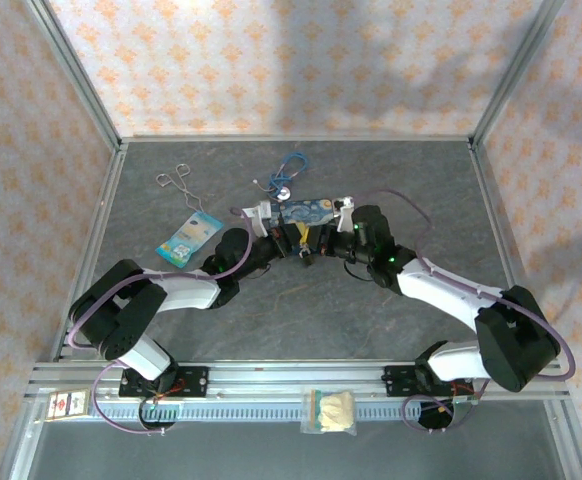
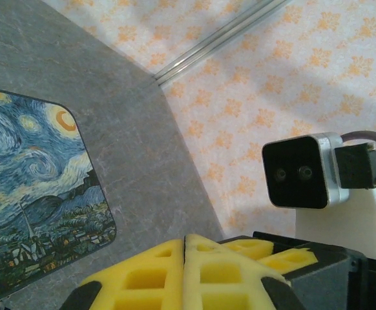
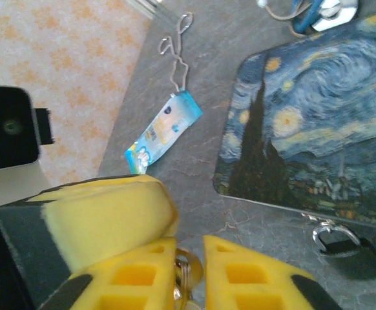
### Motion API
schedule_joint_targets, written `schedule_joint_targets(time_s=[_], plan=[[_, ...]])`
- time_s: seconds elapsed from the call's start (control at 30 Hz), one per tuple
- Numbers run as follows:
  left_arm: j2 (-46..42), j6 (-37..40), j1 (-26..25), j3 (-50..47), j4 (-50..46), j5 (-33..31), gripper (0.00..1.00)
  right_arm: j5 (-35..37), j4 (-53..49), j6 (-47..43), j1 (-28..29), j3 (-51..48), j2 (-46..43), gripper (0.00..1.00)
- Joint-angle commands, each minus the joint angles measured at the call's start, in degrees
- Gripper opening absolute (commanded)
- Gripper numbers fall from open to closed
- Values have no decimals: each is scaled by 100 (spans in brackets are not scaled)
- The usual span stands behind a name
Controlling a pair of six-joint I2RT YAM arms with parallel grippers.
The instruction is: Unlock the padlock with the key
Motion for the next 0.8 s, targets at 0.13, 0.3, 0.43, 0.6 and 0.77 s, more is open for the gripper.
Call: schedule_joint_targets(time_s=[0.13,0.3,0.43,0.6,0.77], plan=[[-425,341,104,-60,-9,-132,0,662,-93,-669,-257,29,-1011,45],[-537,377,101,-84,443,106,0,-456,1027,-684,-393,-239,-1088,45],[-635,239,107,-185,1019,199,0,-1187,2188,-193,-398,-405,-837,45],[-805,109,106,-287,1252,91,0,-1415,3069,183,-392,-543,-561,40],[-831,-17,106,-357,1440,82,0,-1864,3894,654,-379,-624,-195,37]])
